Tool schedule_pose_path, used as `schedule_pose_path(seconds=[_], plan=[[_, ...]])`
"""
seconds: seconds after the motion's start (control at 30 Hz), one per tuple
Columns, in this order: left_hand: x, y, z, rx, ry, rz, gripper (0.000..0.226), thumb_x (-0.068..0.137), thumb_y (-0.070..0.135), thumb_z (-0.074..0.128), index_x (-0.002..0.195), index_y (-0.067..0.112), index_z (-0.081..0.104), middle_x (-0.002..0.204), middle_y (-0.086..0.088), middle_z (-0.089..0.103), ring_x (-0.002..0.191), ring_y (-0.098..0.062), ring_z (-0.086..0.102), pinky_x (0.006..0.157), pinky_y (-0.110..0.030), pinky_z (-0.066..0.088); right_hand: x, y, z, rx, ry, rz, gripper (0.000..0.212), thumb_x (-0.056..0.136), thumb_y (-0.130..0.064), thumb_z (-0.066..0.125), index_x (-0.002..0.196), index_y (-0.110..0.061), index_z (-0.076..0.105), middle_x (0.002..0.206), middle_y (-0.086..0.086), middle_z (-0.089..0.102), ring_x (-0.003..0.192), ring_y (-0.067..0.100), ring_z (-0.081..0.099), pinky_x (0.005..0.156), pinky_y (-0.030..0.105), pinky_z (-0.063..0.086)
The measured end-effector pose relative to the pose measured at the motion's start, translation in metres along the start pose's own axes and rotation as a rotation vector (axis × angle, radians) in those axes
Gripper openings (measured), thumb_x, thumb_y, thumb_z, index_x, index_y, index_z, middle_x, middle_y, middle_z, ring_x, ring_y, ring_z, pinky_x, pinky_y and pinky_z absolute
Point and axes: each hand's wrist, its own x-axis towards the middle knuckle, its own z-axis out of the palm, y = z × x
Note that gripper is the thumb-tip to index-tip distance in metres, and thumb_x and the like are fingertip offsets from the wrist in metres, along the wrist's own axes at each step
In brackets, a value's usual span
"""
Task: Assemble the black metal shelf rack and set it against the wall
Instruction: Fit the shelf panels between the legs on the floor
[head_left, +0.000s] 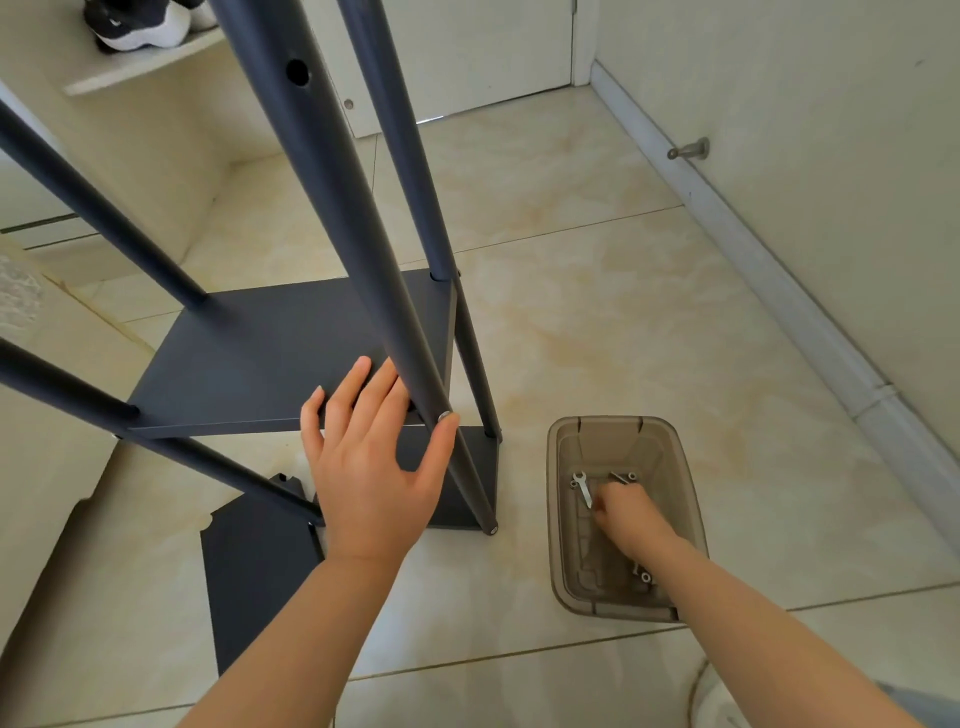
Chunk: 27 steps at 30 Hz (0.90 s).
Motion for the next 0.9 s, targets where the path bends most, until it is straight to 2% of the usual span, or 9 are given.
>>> schedule_pose_path(seconds=[0.17, 0.3, 0.47, 0.6, 0.67, 0.73, 0.8, 0.9], plan=[[0.002, 0.007, -0.009, -0.011, -0.121, -0.067, 0.048, 0.094, 0.053, 0.05, 0.12, 0.019, 0.072, 0.139, 0.003, 0.062, 0.144, -0.021, 0.04, 0.122, -0.051, 0.02, -0.009, -0.01, -0.014, 0.105, 0.081, 0.04, 0.013, 0.099, -0.012, 0.051, 0.108, -0.007, 0.059, 0.106, 0.013, 0.065, 0.093, 0.026, 0.062, 0.078, 0.032, 0.051], [0.008, 0.011, -0.019, -0.014, -0.196, -0.083, 0.042, 0.096, 0.051, 0.055, 0.122, 0.021, 0.071, 0.142, 0.004, 0.059, 0.147, -0.021, 0.037, 0.123, -0.052, 0.017, -0.018, -0.031, -0.033, 0.408, 0.212, 0.043, 0.008, 0.098, -0.014, 0.055, 0.103, -0.008, 0.053, 0.105, 0.013, 0.062, 0.089, 0.024, 0.062, 0.077, 0.035, 0.052], [0.017, 0.014, -0.032, 0.023, -0.311, -0.103, 0.041, 0.095, 0.052, 0.054, 0.121, 0.025, 0.07, 0.143, 0.007, 0.058, 0.149, -0.018, 0.033, 0.124, -0.051, 0.016, -0.034, -0.072, -0.057, 0.885, 0.297, 0.008, 0.008, 0.098, -0.009, 0.055, 0.106, -0.009, 0.056, 0.099, 0.011, 0.07, 0.087, 0.02, 0.07, 0.086, 0.04, 0.058], [0.027, 0.019, -0.042, 0.068, -0.377, -0.104, 0.042, 0.094, 0.056, 0.056, 0.123, 0.028, 0.069, 0.136, 0.009, 0.062, 0.144, -0.018, 0.04, 0.12, -0.05, 0.027, -0.055, -0.114, -0.075, 1.23, 0.245, -0.112, 0.011, 0.1, -0.017, 0.053, 0.109, -0.012, 0.059, 0.09, 0.005, 0.075, 0.077, 0.015, 0.074, 0.067, 0.023, 0.059], [0.033, 0.02, -0.046, 0.079, -0.395, -0.101, 0.042, 0.093, 0.058, 0.058, 0.121, 0.029, 0.069, 0.128, 0.01, 0.063, 0.134, -0.018, 0.048, 0.113, -0.048, 0.037, -0.066, -0.135, -0.08, 1.362, 0.166, -0.18, 0.014, 0.102, -0.022, 0.051, 0.11, -0.013, 0.059, 0.089, 0.003, 0.077, 0.08, 0.013, 0.074, 0.067, 0.023, 0.058], [0.041, 0.019, -0.051, 0.081, -0.424, -0.1, 0.045, 0.091, 0.06, 0.059, 0.124, 0.031, 0.067, 0.123, 0.014, 0.062, 0.124, -0.015, 0.046, 0.107, -0.044, 0.042, -0.073, -0.15, -0.082, 1.426, 0.094, -0.242, 0.019, 0.103, -0.027, 0.048, 0.113, -0.015, 0.058, 0.092, 0.0, 0.077, 0.087, 0.011, 0.073, 0.077, 0.028, 0.058], [0.049, 0.017, -0.053, 0.088, -0.48, -0.096, 0.047, 0.09, 0.062, 0.058, 0.126, 0.033, 0.066, 0.123, 0.016, 0.057, 0.12, -0.015, 0.041, 0.108, -0.045, 0.041, -0.077, -0.159, -0.081, 1.419, 0.06, -0.275, 0.02, 0.104, -0.03, 0.045, 0.114, -0.016, 0.056, 0.091, -0.004, 0.077, 0.089, 0.007, 0.072, 0.083, 0.028, 0.055], [0.054, 0.016, -0.053, 0.082, -0.549, -0.107, 0.048, 0.089, 0.062, 0.06, 0.129, 0.034, 0.064, 0.129, 0.015, 0.051, 0.123, -0.016, 0.035, 0.113, -0.054, 0.033, -0.08, -0.165, -0.076, 1.314, 0.065, -0.269, 0.018, 0.104, -0.032, 0.044, 0.11, -0.02, 0.055, 0.086, -0.007, 0.075, 0.082, 0.001, 0.07, 0.068, 0.015, 0.051]])
